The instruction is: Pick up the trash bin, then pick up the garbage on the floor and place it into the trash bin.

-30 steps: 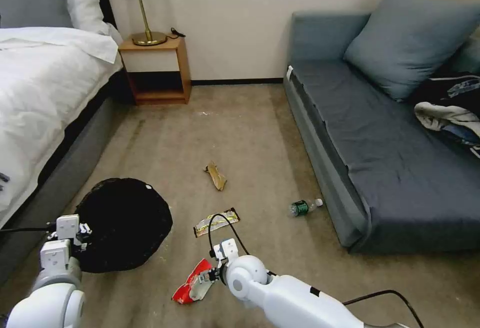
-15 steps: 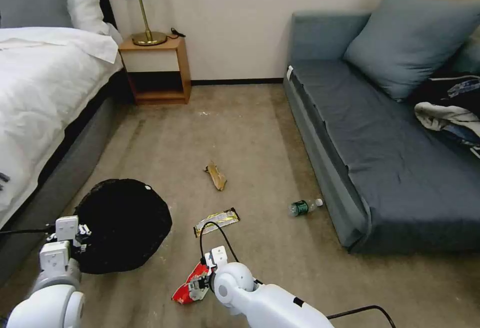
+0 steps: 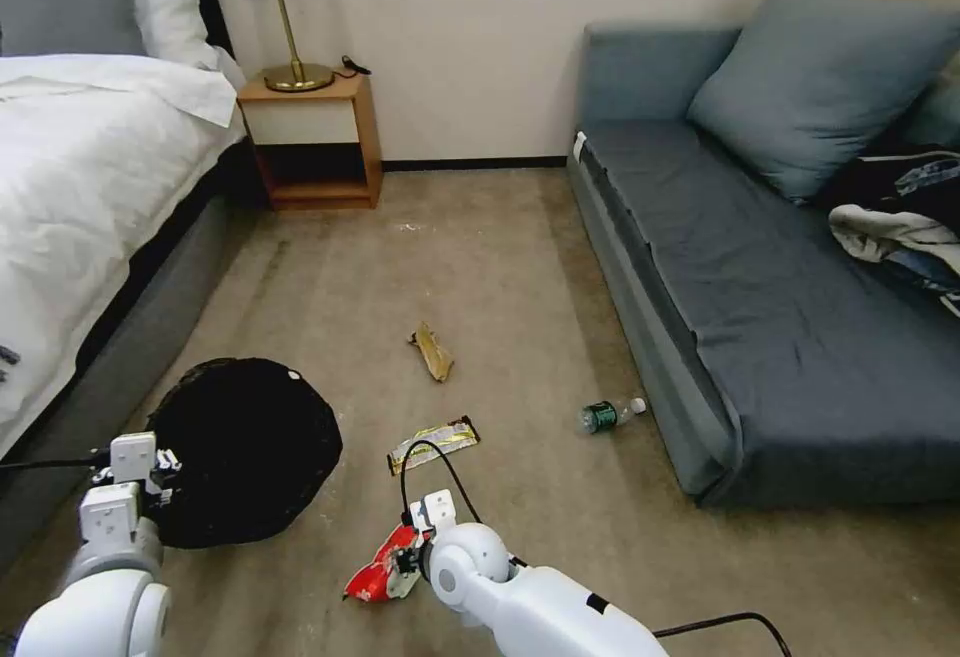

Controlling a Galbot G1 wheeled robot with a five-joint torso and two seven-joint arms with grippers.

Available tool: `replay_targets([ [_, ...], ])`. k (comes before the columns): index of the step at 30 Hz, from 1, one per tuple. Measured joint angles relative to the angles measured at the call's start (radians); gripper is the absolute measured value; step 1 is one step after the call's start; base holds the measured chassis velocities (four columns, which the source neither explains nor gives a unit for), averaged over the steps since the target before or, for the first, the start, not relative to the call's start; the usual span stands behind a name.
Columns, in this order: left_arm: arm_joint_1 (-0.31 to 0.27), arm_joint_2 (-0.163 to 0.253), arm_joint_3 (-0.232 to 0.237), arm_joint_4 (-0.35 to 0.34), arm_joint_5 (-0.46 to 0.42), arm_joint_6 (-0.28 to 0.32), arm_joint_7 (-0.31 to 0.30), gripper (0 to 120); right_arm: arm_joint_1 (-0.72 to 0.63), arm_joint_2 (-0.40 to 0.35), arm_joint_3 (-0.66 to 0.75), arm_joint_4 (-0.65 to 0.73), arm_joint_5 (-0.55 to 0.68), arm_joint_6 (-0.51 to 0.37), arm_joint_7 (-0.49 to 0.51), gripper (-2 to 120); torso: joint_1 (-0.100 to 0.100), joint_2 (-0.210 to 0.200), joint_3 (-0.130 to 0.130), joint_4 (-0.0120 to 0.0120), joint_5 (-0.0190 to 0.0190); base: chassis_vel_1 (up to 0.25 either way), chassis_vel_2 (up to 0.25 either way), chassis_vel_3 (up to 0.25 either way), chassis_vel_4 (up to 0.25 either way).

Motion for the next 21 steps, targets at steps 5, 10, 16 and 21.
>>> replay_targets([
  [5,-0.001,-0.002,0.001,-0.001,0.002,0.001,0.0,3,-0.005,-0.023,0.0,0.016,-0.013,0.001,-0.004,13,0.0,0.0,0.0,0.0,0.0,0.0,0.0,0.0,0.0],
  [10,-0.002,-0.003,0.004,0.002,0.004,0.003,0.0,3,-0.017,-0.033,0.005,0.033,-0.048,0.021,-0.017,0,0.0,0.0,0.0,0.0,0.0001,0.0,0.0,0.0,0.0],
  [16,0.004,-0.007,0.012,0.003,0.004,0.004,0.0,3,-0.015,-0.05,0.051,0.095,-0.147,0.138,-0.058,0,0.0,0.0,0.0,0.0,0.0002,0.0,0.0,0.0,0.0],
  [21,0.017,-0.015,0.024,0.01,0.038,-0.005,0.0,3,0.001,-0.099,0.135,0.175,-0.259,0.27,-0.157,0,0.0,0.0,0.0,0.0,0.0001,0.0,0.0,0.0,0.0],
])
